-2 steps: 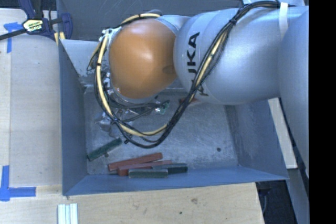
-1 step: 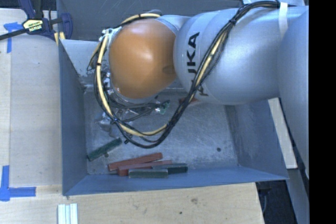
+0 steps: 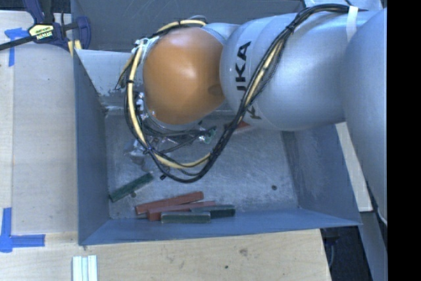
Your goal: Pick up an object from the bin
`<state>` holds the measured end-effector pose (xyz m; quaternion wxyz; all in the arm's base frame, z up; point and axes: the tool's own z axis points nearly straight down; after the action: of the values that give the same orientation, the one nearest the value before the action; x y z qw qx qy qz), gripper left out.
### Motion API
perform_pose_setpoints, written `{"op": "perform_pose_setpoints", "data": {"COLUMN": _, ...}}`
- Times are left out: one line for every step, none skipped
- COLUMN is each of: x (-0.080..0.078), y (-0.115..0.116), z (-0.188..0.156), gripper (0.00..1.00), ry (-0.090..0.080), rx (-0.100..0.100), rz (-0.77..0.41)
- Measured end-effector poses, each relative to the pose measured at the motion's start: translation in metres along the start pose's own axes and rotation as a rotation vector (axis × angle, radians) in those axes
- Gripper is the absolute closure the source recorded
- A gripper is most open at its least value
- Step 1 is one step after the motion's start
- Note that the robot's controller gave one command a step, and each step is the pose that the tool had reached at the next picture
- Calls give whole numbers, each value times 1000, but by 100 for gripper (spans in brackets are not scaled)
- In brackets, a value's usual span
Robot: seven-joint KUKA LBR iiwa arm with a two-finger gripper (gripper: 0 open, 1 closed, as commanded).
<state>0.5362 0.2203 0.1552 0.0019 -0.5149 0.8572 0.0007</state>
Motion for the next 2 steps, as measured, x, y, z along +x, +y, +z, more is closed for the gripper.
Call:
{"op": "perform_pose_setpoints", "data": {"x": 5, "y": 3, "z": -31, "gripper": 100, "ry": 9, "rx": -7, "rz": -13}}
{"op": "perform_pose_setpoints", "data": {"x": 10, "y": 59, "z": 6, "gripper": 0, "ry": 6, "rx": -6, "rz": -68}}
